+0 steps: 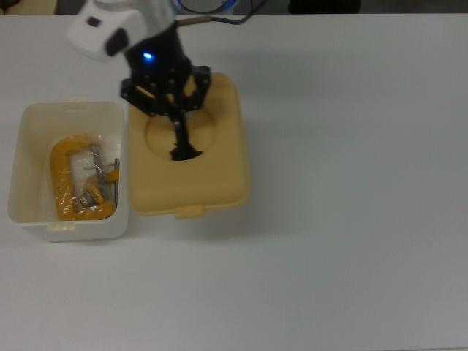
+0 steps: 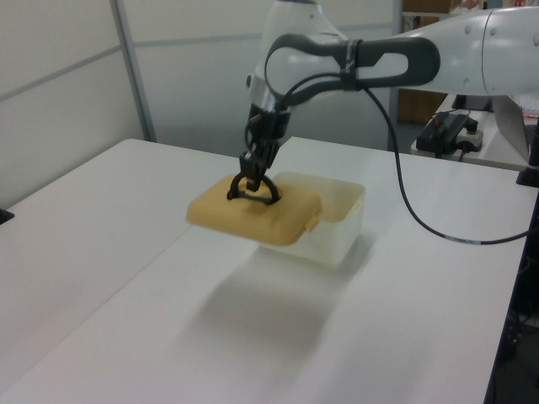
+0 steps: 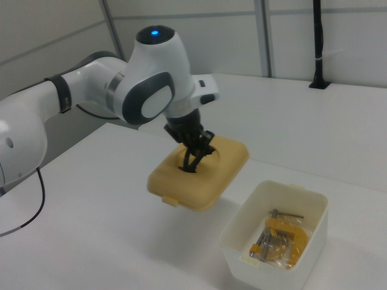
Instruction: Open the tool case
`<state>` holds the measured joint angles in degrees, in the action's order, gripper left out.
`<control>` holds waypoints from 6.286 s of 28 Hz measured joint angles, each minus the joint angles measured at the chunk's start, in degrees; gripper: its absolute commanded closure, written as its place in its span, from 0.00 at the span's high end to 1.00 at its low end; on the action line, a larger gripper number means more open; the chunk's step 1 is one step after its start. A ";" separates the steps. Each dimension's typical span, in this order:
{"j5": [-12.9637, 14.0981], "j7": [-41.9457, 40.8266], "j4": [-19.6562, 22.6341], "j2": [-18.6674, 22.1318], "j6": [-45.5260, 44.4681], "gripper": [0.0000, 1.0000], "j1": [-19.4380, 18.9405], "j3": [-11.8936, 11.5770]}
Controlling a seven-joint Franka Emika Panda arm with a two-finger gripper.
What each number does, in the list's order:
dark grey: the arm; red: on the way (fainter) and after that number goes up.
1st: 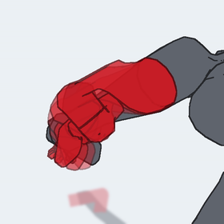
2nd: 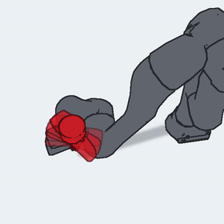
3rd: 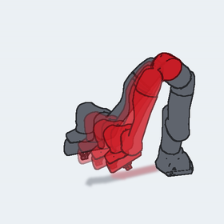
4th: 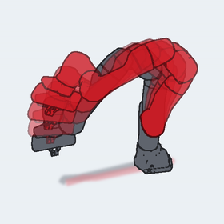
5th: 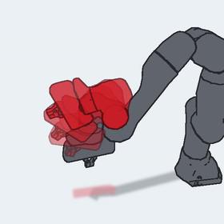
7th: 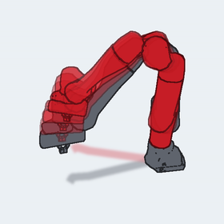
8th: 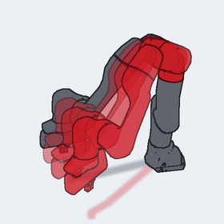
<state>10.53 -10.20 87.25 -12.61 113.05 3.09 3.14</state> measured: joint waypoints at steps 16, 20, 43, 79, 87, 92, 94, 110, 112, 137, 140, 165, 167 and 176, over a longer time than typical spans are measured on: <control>-8.63 9.16 13.49 -0.45 9.93 0.00 -4.32 5.67; -9.10 9.40 16.69 -0.82 14.08 0.00 -4.70 5.68; -14.73 12.31 19.46 -6.75 22.62 0.00 -6.40 5.69; -13.15 5.44 8.12 11.65 -10.24 1.00 -1.24 -0.26; -13.11 5.00 5.38 12.74 -17.83 1.00 -1.42 -1.02; -13.11 5.00 4.61 14.26 -20.15 1.00 -1.84 -0.87; -13.11 5.00 4.61 15.19 -20.45 1.00 -1.97 -0.76; -13.11 6.89 4.75 15.92 -20.55 1.00 -2.64 -0.33; -13.11 6.98 4.75 15.88 -20.55 1.00 -2.64 -0.28; -13.07 7.15 4.63 12.08 -20.55 1.00 -2.47 -0.72; -13.07 7.17 4.61 12.08 -20.55 1.00 -2.47 -0.72; -13.07 7.29 4.62 12.08 -20.55 1.00 -2.44 -0.76; -13.07 7.30 4.62 12.08 -20.55 1.00 -2.44 -0.76; -13.07 7.30 4.65 11.94 -20.55 1.00 -2.44 -0.76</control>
<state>-2.54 -2.91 91.90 -0.67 92.50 0.65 2.38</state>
